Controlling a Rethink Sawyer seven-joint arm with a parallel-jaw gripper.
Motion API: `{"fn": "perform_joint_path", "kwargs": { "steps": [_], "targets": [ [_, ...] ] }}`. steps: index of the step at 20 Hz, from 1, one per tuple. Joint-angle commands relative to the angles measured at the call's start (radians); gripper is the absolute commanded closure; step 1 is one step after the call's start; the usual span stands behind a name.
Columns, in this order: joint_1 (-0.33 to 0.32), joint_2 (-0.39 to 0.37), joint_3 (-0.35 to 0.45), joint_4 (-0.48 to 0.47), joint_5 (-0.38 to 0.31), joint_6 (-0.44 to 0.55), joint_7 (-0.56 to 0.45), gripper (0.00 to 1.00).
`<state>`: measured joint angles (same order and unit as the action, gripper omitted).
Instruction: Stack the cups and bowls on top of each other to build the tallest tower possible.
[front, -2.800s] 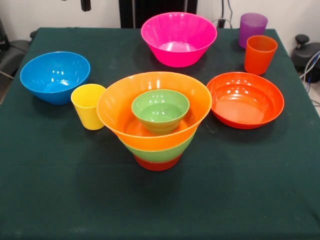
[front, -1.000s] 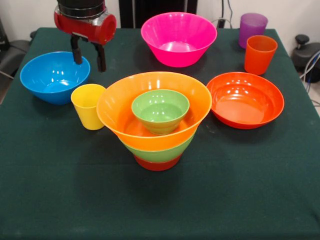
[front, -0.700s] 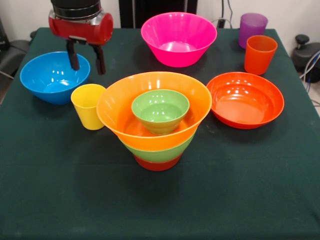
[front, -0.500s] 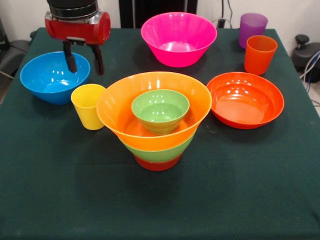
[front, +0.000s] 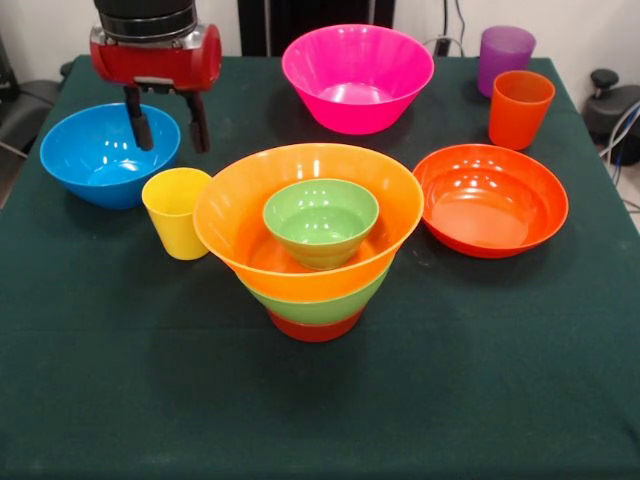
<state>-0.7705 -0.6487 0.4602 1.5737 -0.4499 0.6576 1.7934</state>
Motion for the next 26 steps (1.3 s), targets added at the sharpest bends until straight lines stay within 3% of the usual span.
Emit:
{"fn": "perform_joint_path", "kwargs": {
  "steps": [1, 20, 24, 26],
  "targets": [
    [0.031, 0.026, 0.070, 0.031, -0.079, 0.070, -0.221, 0.00],
    [0.014, 0.175, 0.054, -0.079, -0.131, 0.047, -0.236, 0.00],
    [0.001, 0.159, 0.060, -0.052, -0.125, 0.056, -0.235, 0.00],
    [-0.011, 0.116, 0.062, -0.007, -0.113, 0.067, -0.226, 0.00]
  ]
}}
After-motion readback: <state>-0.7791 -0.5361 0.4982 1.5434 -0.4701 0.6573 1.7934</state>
